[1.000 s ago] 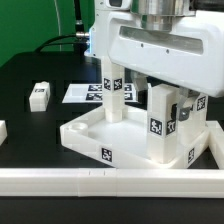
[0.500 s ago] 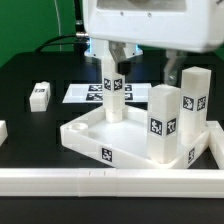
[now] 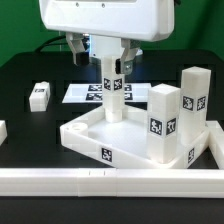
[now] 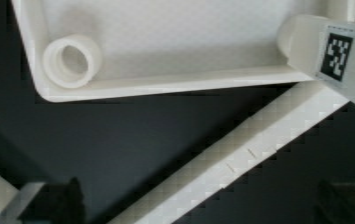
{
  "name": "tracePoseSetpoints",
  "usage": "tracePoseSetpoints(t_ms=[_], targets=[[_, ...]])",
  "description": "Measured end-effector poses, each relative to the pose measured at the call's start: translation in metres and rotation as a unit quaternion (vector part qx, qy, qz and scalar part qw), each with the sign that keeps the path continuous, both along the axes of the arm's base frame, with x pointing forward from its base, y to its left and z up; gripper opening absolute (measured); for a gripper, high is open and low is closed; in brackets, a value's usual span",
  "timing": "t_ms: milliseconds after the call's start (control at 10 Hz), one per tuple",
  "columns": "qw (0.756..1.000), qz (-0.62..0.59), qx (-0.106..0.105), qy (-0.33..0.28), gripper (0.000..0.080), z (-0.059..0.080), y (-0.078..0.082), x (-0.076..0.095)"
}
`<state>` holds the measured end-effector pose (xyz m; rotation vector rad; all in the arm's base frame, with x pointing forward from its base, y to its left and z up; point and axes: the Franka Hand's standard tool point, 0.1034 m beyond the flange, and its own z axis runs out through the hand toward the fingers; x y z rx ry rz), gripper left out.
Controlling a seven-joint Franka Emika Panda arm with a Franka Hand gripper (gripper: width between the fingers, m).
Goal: Assemble desk
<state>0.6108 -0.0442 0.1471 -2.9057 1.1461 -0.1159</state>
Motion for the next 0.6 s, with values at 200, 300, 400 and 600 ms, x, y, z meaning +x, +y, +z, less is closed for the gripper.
tracePoseSetpoints(t_ms=[200, 300, 400, 600], targets=[[1.0, 0.0, 0.0, 0.001, 0.0648, -0.001, 0.0, 0.0], [0.999, 0.039, -0.005, -0.001, 0.0648, -0.002, -0.003, -0.003], [0.996, 0.091, -0.012, 0.0, 0.0648, -0.007, -0.015, -0.016], [0.984, 0.175, -0.03, 0.005, 0.0648, -0.02, -0.059, -0.041]])
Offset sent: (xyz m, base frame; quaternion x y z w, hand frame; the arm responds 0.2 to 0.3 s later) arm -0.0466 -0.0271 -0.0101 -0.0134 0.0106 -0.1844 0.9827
